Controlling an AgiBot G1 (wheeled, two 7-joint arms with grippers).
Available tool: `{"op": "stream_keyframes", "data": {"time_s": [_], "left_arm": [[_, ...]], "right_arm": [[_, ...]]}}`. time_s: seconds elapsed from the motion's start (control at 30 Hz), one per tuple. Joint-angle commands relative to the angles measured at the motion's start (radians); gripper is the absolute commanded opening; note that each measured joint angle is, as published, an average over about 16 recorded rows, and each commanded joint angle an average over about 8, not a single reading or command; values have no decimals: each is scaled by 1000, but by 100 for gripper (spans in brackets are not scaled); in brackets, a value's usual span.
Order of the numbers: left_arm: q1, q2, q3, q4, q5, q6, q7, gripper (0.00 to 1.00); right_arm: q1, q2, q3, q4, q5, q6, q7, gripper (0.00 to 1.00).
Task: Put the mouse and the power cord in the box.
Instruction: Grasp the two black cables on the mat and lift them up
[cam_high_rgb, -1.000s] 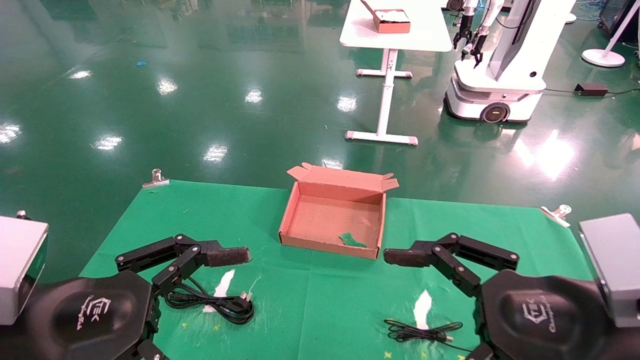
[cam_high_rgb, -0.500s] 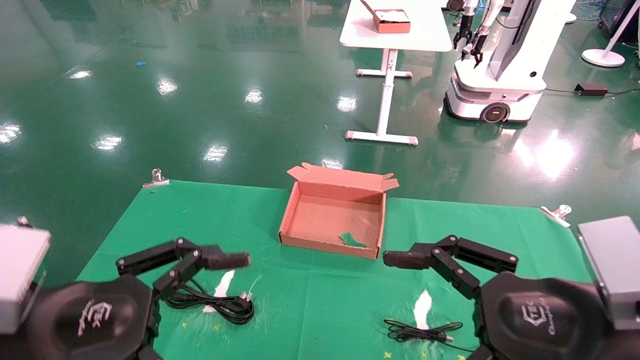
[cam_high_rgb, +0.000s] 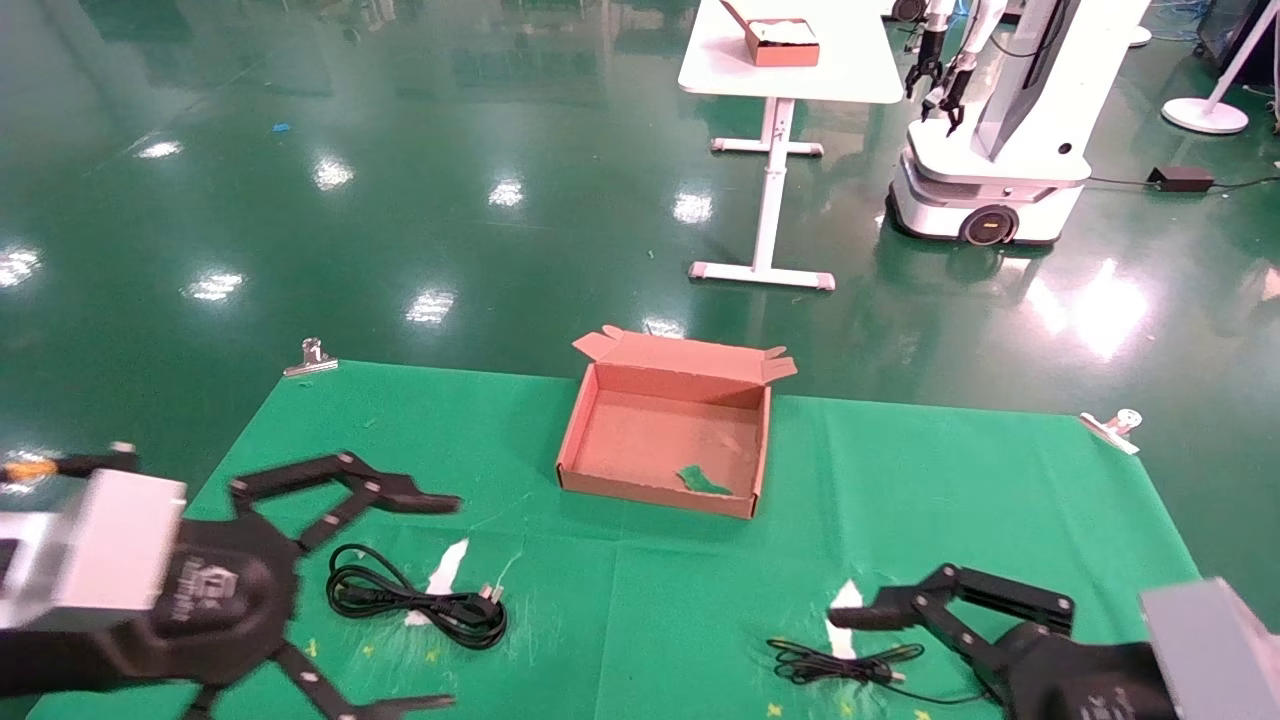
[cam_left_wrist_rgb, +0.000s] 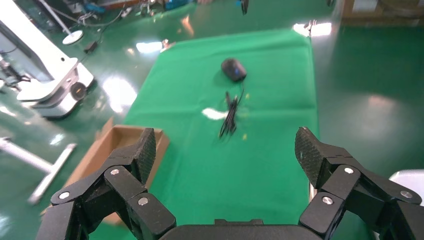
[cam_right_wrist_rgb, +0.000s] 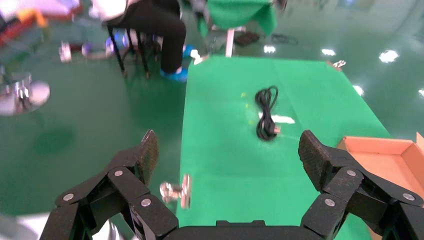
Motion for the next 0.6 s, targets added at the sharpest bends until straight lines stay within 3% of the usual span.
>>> {"op": "stream_keyframes", "data": {"time_s": [0.03,0.17,0.3,0.43,0.6], "left_arm": [[-35,-31,18,-13,1,3,0,100],[4,-117,49,-54,-44,-1,-2,100],[24,-147,96,-69,-14,-1,45,100],[-17,-108,171,-36,98,1,109,100],[-126,19,281,96,285,-5,197,100]], "right_arm": [[17,13,-19,-6,-15,-9,-27,100],[72,27,-79,-2,-46,-8,-51,100],[116,31,-143,-13,-90,-6,-72,100],[149,16,-213,-57,-155,-5,-107,100],[212,-48,-305,-182,-269,-1,-186,100]]}}
